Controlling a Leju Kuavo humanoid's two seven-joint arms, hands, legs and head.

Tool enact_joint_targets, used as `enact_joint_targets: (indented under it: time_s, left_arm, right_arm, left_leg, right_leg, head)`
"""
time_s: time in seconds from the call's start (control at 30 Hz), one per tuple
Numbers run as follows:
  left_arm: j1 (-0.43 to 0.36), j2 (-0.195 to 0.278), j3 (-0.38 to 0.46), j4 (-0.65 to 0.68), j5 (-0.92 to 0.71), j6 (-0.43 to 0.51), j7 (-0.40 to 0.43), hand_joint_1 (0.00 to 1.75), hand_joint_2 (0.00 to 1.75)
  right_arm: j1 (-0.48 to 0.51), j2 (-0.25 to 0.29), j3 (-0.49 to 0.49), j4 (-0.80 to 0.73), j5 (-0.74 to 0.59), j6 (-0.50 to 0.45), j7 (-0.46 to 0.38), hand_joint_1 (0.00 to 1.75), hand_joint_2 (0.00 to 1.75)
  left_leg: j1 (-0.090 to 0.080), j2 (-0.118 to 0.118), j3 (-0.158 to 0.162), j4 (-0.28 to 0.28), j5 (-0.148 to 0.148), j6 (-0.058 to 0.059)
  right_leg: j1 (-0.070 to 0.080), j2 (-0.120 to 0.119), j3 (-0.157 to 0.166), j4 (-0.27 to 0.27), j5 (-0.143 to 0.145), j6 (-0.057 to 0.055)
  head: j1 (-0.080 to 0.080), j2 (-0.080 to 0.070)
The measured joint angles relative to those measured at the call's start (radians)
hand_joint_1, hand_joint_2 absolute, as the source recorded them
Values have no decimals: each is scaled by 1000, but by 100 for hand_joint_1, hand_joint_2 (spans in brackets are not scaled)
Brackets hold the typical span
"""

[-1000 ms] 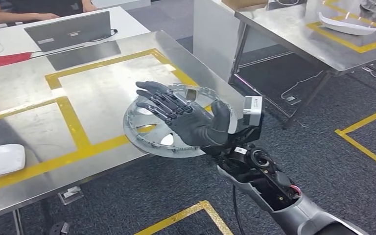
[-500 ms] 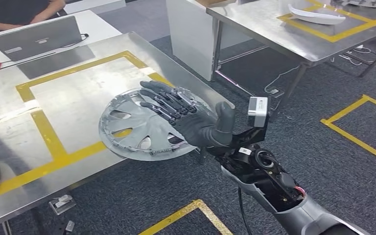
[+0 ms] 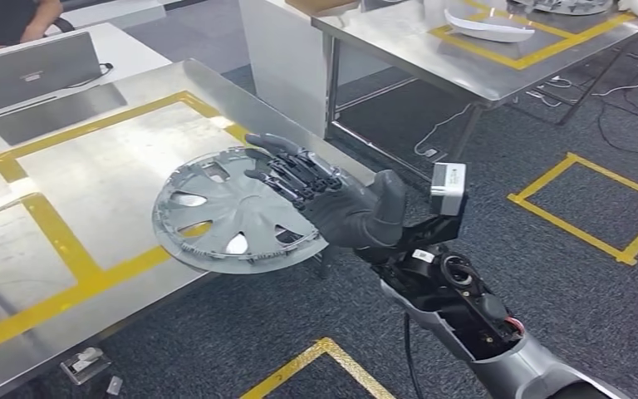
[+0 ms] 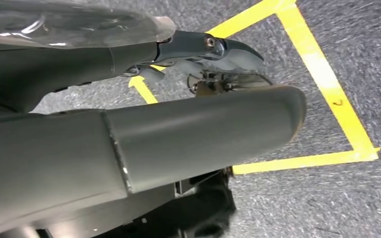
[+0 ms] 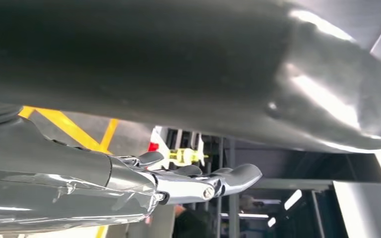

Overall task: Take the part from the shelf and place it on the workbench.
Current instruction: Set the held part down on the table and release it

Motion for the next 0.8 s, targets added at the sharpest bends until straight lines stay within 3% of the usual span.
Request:
enact_joint_targets:
  time_s: [0.07,0.1,0.13,0.2,0.27,0.3,0.37,0.43,0.47,0.53,0.57,0.6,0.63,0.67,0.73,0.8]
  left_arm:
    - [2,0,0,0,0,-1,1,0,0]
    - [3,0,0,0,0,-2,2,0,0]
    - [4,-1,0,0,1,-2,2,0,0]
    - [3,-2,0,0,2,-2,2,0,0]
    - [3,-2,0,0,5,-1,3,0,0]
    - [3,-2,0,0,7,0,3,0,0]
    - [2,-2,0,0,9,1,4,0,0]
    - [1,-1,0,0,9,2,5,0,0]
    - [0,-1,0,0,9,2,5,0,0]
    - [1,-1,0,0,10,3,5,0,0]
    - [3,-1,0,0,11,3,5,0,0]
    - [5,-1,-1,0,12,3,6,0,0]
    - [6,-1,-1,0,14,4,6,0,0]
    - [6,-1,-1,0,16,4,6,0,0]
    - [5,-1,-1,0,20,4,6,0,0]
    - [4,-1,-1,0,24,6,7,0,0]
  right_arm:
    - [4,-4,-3,-3,2,-4,1,0,0]
    - [6,-6,-3,-4,3,-5,1,0,0]
    - [7,-8,-4,-5,3,-6,2,0,0]
    - [7,-10,-4,-8,6,-6,2,0,0]
    - [6,-11,-5,-13,9,-6,2,0,0]
    - [6,-11,-5,-15,11,-6,2,0,0]
    - [6,-11,-6,-17,13,-7,1,0,0]
    - [5,-11,-7,-22,13,-7,1,0,0]
    - [5,-11,-7,-24,13,-7,1,0,0]
    - [5,-11,-8,-28,13,-7,2,0,0]
    - [5,-11,-8,-28,13,-8,2,0,0]
    - [6,-12,-9,-29,13,-8,3,0,0]
    - [6,-12,-10,-29,13,-9,3,0,0]
    - [6,-12,-11,-29,13,-10,3,0,0]
    - [6,-12,-13,-30,13,-13,3,0,0]
    - [5,-12,-16,-32,13,-18,3,0,0]
  left_leg:
    - [-3,16,0,1,-1,3]
    - [-4,24,0,1,-2,4]
    - [-5,32,1,2,-3,3]
    - [-6,45,5,5,-8,-1]
    - [-11,54,7,10,-13,-8]
    - [-14,60,7,12,-15,-11]
    - [-16,74,9,11,-15,-19]
    - [-13,63,3,31,-35,-29]
    - [-10,45,-14,71,-60,-35]
    - [-7,10,-79,212,-130,-42]
    - [-6,3,-113,282,-155,-44]
    - [-6,0,-135,322,-162,-45]
    - [-5,-1,-137,319,-146,-44]
    - [-5,-3,-119,273,-113,-42]
    - [-3,-27,-51,120,-37,-35]
    - [-3,-51,-12,25,-4,-28]
  right_leg:
    - [-2,-13,-62,136,-56,4]
    - [-3,-15,-73,161,-58,5]
    - [-3,-17,-63,144,-40,5]
    - [-2,-36,7,8,29,1]
    - [3,-63,66,-111,67,-9]
    - [6,-68,75,-135,70,-14]
    - [7,-53,73,-140,72,-25]
    - [3,-37,75,-146,78,-35]
    - [0,-30,75,-149,81,-40]
    - [-2,-16,73,-150,84,-45]
    - [-2,-7,72,-149,84,-45]
    - [-2,2,71,-149,85,-46]
    - [-2,12,72,-149,85,-46]
    - [-2,21,73,-148,85,-45]
    - [-1,40,74,-147,85,-42]
    - [1,55,69,-146,87,-34]
  head:
    - [9,0]
    - [12,0]
    - [15,0]
    - [23,0]
    - [29,0]
    - [28,0]
    - [22,0]
    - [17,0]
    - [12,0]
    - [-4,0]
    - [-10,0]
    - [-14,0]
    - [-16,0]
    - [-18,0]
    - [-21,0]
    - [-22,0]
